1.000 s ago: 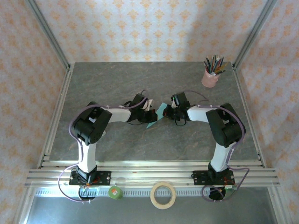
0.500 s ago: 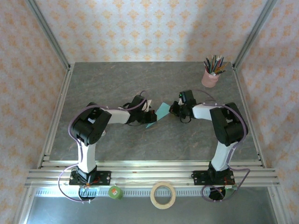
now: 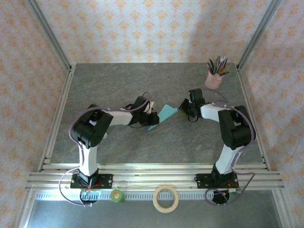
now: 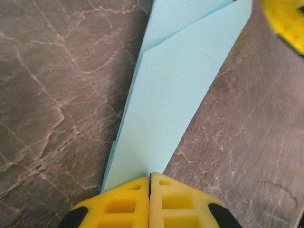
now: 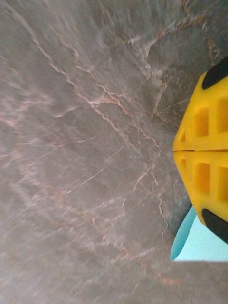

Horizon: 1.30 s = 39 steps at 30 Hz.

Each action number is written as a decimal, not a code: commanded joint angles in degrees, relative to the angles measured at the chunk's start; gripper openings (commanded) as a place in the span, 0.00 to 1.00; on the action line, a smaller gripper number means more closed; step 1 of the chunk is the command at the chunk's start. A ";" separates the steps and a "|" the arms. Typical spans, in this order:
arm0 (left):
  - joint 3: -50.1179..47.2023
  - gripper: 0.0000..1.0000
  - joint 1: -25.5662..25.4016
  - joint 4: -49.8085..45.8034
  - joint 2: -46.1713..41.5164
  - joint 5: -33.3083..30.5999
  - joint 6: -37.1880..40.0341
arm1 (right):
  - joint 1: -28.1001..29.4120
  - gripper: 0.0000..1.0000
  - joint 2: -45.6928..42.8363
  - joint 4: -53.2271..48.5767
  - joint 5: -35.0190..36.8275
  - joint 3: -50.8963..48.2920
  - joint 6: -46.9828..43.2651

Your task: Fold a paper plane with a square sheet of paper (pick it up from the middle)

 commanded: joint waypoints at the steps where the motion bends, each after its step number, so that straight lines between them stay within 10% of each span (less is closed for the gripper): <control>1: 1.89 0.16 -0.17 -5.10 -2.17 -0.21 0.67 | -0.04 0.09 -7.26 -0.44 3.60 -0.85 1.09; 18: -7.60 0.81 6.47 -9.94 -27.08 -16.11 3.72 | 12.01 0.55 -13.35 -9.73 12.98 -3.09 8.67; 30: -10.48 0.99 10.80 -15.39 -34.47 -23.33 9.04 | 22.38 0.88 -5.02 -17.70 25.67 6.05 19.11; 39: -10.55 0.99 12.04 -14.98 -33.62 -21.62 9.91 | 24.68 0.88 0.39 -21.75 28.85 10.61 24.29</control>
